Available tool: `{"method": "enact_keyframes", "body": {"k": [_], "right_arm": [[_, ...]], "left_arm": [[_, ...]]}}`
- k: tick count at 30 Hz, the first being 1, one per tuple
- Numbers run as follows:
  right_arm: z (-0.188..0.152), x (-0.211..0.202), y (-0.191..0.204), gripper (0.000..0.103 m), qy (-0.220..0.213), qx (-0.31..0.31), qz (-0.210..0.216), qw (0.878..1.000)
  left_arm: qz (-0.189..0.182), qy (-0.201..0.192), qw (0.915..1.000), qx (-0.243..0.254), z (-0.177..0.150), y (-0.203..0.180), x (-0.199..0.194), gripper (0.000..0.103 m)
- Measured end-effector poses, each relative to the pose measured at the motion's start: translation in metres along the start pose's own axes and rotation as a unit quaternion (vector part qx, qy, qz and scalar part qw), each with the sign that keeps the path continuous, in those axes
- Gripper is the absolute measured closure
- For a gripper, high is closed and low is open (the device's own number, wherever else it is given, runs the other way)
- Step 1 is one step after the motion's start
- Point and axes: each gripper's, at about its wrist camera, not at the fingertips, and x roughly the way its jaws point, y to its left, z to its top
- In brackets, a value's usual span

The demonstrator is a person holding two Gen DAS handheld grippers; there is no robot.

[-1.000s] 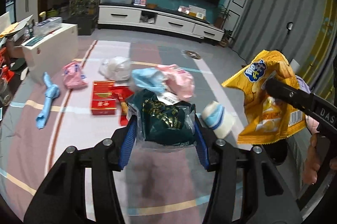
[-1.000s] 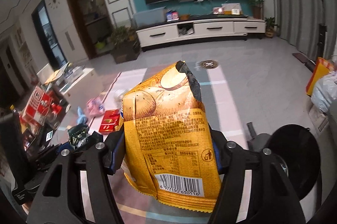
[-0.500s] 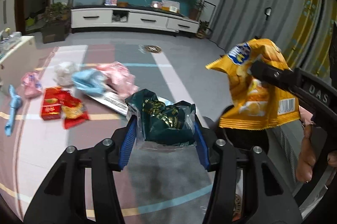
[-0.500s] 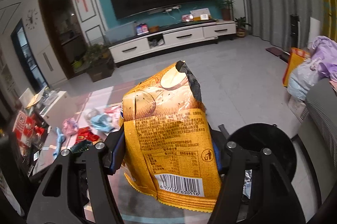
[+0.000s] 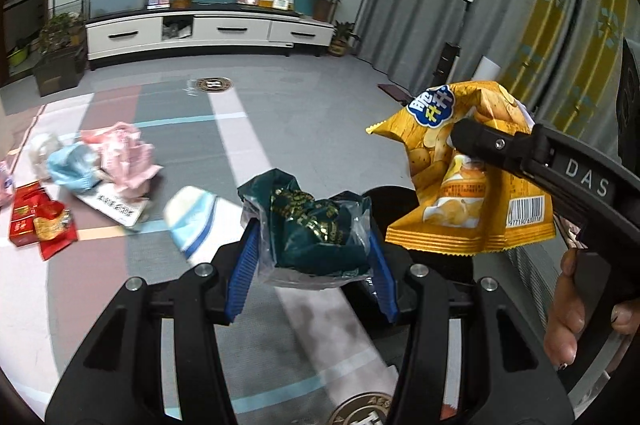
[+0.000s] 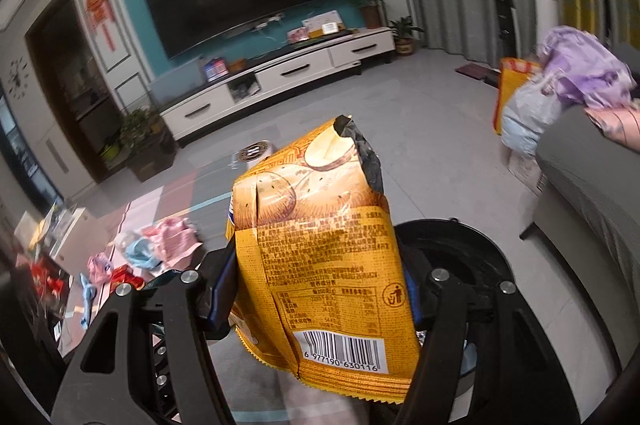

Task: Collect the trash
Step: 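Carry both bags to the black bin and open both grippers over it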

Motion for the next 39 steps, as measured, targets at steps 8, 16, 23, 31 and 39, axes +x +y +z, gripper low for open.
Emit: {"method": "enact_keyframes", "body": {"k": [8, 16, 23, 31, 39], "right_arm": [[-0.005, 0.002, -0.054, 0.039, 0.009, 0.062, -0.053, 0.997], [-0.017, 0.027, -0.102, 0.039, 0.055, 0.113, -0.114, 0.986], [-0.029, 0.054, -0.130, 0.038, 0.100, 0.152, -0.149, 0.972], [-0.034, 0.068, -0.146, 0.038, 0.124, 0.173, -0.165, 0.963], [-0.035, 0.077, -0.149, 0.034, 0.137, 0.173, -0.177, 0.959]], "left_arm": [[-0.038, 0.046, 0.9980, 0.024, -0.007, -0.039, 0.046, 0.051], [-0.055, 0.081, 0.9939, 0.049, -0.017, -0.067, 0.086, 0.051], [-0.066, 0.126, 0.9887, 0.049, -0.027, -0.076, 0.121, 0.051], [-0.072, 0.156, 0.9843, 0.041, -0.031, -0.081, 0.142, 0.050], [-0.069, 0.177, 0.9810, 0.036, -0.039, -0.082, 0.157, 0.049]]}}
